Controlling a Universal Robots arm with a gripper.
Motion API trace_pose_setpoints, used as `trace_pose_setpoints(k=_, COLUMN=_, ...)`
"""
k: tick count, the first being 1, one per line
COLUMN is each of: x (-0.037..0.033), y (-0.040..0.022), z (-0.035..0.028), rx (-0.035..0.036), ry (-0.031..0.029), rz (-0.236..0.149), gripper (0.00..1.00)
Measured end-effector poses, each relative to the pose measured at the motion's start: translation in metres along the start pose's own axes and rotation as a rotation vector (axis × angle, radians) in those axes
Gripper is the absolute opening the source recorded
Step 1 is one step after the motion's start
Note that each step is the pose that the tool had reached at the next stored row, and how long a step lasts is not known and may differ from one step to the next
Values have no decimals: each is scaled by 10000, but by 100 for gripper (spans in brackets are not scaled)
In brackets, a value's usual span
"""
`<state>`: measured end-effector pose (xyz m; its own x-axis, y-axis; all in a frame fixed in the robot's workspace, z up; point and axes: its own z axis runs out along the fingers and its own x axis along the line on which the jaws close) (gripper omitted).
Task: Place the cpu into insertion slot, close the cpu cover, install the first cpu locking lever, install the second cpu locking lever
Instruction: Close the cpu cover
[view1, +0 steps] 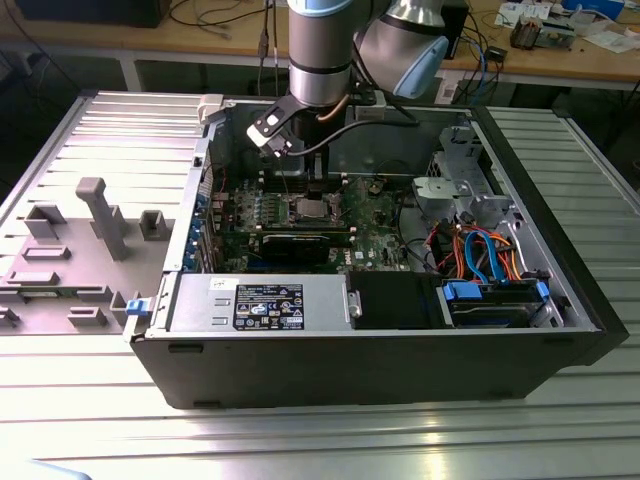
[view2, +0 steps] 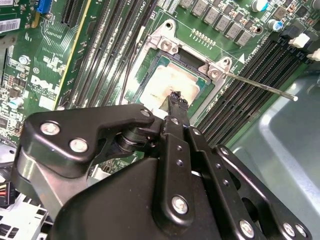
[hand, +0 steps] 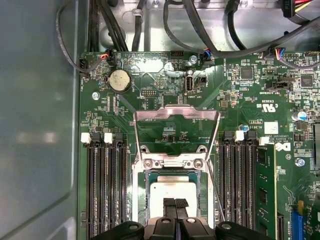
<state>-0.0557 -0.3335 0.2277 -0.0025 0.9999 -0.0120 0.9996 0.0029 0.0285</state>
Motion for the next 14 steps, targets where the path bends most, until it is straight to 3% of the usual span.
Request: trace_pose_setpoints(k=14, x=-1, y=3, z=-95, rx=0, ry=-3, rz=0, gripper=11)
